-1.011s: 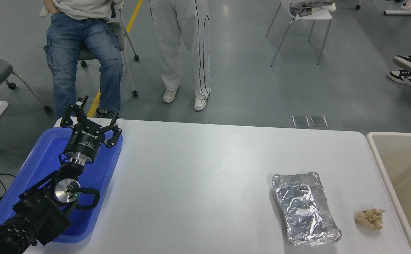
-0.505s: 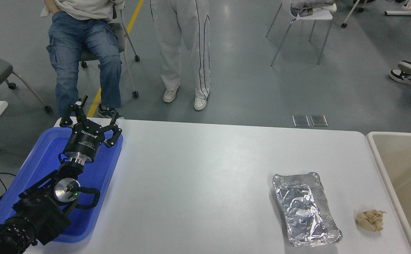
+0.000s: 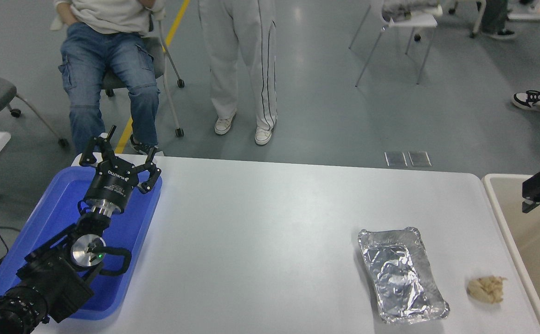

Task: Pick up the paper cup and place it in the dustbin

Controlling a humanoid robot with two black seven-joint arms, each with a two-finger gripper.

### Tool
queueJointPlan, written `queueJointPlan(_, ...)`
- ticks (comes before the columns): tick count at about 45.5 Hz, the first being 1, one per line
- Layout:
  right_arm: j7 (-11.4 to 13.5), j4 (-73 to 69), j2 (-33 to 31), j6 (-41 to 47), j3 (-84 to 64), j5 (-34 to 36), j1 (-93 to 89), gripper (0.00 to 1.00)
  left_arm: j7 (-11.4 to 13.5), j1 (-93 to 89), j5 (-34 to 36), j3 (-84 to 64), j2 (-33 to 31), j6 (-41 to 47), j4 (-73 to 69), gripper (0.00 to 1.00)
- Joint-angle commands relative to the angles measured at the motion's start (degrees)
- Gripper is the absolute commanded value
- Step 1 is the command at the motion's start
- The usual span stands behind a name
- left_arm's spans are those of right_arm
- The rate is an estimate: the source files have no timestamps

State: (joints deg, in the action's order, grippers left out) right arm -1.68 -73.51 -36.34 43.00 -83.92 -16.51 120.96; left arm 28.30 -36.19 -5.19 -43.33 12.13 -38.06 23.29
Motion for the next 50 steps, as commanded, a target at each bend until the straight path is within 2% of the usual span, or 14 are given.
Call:
queueJointPlan(1,0.0,-3.6,6.1,2.0,-0.4,-0.3,5.5,1.00,0.0,0.1,0.0,0.0,0.0,0.0,0.0,1.00)
queueJointPlan(8,0.0,-4.5,7.2,2.0,2.3,-0.7,6.0,1.00,0.0,0.1,-0.1,-0.1,0.0,0.1,0.0,1.00)
queueJointPlan(30,0.0,-8.8,18.1,2.0,4.7,-1.2,12.9,1.00,0.0,0.1,-0.2,-0.1,0.0,0.1,-0.1,1.00)
queueJointPlan(50,0.0,-8.3,18.8,2.0,7.2,-0.8,13.0,1.00,0.0,0.0,-0.1,0.1,0.0,0.1,0.0,1.00)
